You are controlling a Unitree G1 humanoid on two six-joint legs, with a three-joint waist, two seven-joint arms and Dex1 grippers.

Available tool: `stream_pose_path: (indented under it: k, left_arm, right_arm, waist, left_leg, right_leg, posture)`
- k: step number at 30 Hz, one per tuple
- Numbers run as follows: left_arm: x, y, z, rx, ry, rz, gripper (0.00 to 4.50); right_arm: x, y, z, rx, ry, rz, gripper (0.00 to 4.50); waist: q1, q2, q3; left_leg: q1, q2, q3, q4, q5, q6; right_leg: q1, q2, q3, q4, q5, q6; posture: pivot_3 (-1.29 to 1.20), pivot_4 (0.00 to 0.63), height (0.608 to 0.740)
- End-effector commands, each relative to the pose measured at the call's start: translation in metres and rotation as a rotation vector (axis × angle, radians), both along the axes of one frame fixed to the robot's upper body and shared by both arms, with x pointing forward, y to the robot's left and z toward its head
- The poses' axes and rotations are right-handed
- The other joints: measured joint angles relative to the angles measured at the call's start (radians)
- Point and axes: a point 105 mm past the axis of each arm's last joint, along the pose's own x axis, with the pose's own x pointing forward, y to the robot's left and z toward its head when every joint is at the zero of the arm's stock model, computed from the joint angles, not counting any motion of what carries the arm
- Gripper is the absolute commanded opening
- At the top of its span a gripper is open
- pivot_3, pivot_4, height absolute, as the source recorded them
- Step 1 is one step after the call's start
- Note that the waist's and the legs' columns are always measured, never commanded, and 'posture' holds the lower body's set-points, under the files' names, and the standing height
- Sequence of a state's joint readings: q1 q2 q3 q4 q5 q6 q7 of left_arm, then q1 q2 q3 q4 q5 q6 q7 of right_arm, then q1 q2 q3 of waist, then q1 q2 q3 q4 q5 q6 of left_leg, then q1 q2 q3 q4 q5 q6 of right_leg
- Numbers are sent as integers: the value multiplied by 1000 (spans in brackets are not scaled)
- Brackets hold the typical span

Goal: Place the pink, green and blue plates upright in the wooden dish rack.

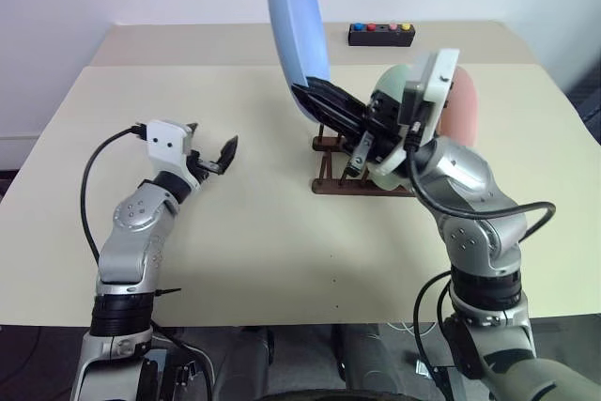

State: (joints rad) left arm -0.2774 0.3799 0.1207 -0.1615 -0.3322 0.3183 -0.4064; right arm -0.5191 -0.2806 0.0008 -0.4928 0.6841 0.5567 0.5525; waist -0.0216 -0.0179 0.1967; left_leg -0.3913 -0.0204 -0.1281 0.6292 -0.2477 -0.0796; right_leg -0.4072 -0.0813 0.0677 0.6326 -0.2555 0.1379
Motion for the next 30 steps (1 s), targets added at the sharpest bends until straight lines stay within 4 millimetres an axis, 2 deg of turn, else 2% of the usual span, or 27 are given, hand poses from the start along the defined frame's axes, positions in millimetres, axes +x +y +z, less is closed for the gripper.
stream_pose_path:
  k: [1, 7, 14, 30]
  left_arm:
    - [-14, -22, 3, 3, -11, -138, 4436]
    - [-36, -46, -8, -5, 56, -328, 4436]
    - [-54, -54, -17, 27, 105, -425, 4436]
    - [-58, -57, -21, 40, 117, -439, 4436]
  right_arm:
    - [-11, -6, 11, 55, 0, 13, 0]
    - [-7, -13, 4, 94, 98, 20, 0]
    - [-1, -17, -2, 123, 166, 7, 0]
    - [9, -29, -14, 171, 267, -40, 0]
  waist:
    - [1, 0, 0]
    - [1, 0, 0]
    - [1, 1, 0]
    - [2, 1, 0]
  left_leg:
    - [0, 0, 0, 0, 0, 0]
    - [0, 0, 0, 0, 0, 0]
    - [0, 0, 0, 0, 0, 0]
    - [0, 0, 0, 0, 0, 0]
  right_leg:
    - [0, 0, 0, 0, 0, 0]
    - [0, 0, 0, 0, 0, 0]
    - [0, 0, 0, 0, 0, 0]
    - [0, 0, 0, 0, 0, 0]
  posture:
    - [0, 150, 740]
    - [0, 150, 740]
    - [0, 150, 740]
    - [0, 150, 740]
